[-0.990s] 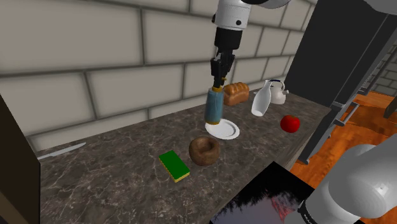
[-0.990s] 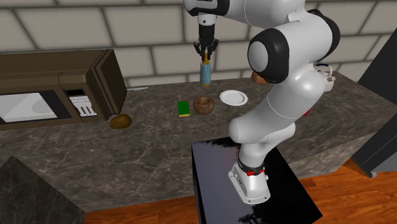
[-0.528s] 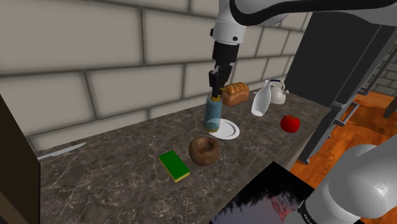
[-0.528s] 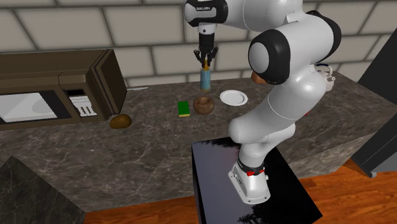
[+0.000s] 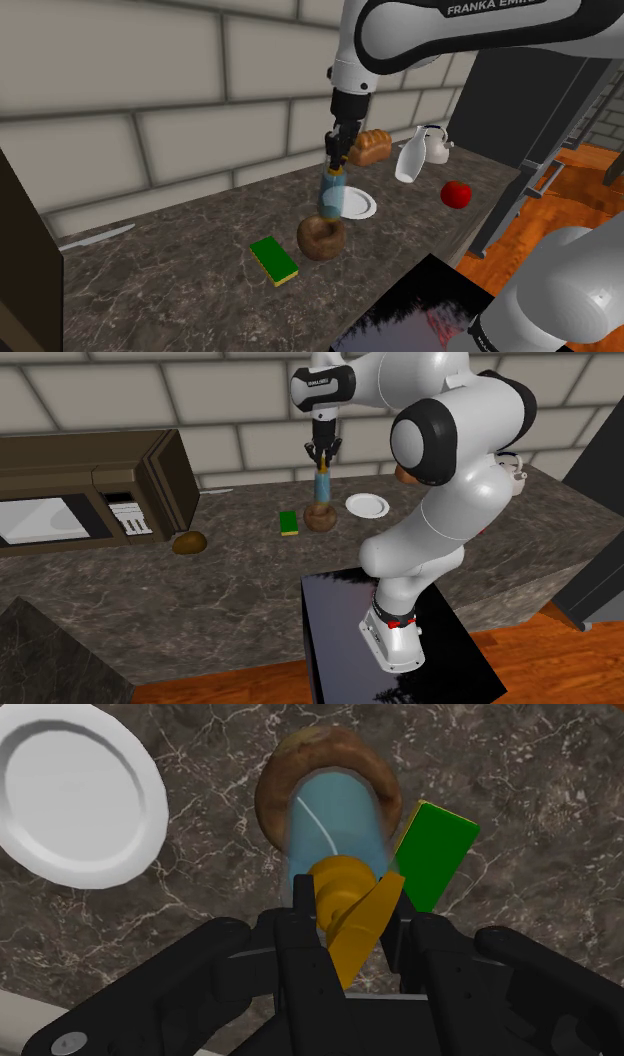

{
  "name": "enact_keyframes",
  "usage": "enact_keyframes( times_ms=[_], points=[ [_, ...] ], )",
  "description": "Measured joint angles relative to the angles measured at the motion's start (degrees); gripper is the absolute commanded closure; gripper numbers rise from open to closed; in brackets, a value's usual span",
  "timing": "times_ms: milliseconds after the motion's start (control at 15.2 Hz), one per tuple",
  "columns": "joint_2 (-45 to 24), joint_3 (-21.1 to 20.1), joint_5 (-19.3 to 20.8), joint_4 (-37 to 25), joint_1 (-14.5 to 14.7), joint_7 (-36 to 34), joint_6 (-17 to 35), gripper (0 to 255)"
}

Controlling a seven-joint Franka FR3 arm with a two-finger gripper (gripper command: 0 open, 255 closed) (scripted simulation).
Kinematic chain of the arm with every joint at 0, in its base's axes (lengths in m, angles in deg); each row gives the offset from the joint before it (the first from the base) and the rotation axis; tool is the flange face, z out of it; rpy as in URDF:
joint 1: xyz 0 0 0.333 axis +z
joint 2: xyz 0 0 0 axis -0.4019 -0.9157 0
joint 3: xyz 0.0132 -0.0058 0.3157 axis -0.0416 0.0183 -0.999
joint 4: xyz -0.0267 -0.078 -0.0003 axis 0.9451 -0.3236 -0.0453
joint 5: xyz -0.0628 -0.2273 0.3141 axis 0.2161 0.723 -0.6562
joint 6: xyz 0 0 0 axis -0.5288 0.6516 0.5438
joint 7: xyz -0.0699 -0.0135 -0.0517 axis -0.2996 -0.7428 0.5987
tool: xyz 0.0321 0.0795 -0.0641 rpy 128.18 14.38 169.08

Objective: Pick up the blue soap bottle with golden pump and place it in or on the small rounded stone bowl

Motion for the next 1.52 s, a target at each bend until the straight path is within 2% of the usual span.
enact_keyframes(
  times_ms=[396, 792, 858, 1254, 1518],
  points=[
    [-0.45, -0.38, -0.14, 4.29, 0.12, -0.03, 4.73, 255],
    [-0.63, -0.47, -0.14, 4.82, 0.13, -0.09, 5.47, 255],
    [-0.64, -0.47, -0.14, 4.82, 0.13, -0.09, 5.47, 0],
    [-0.64, -0.47, -0.14, 4.82, 0.13, -0.08, 5.48, 0],
    [-0.07, -0.01, 0.04, -0.24, -0.02, -0.03, -0.05, 0]
  ],
)
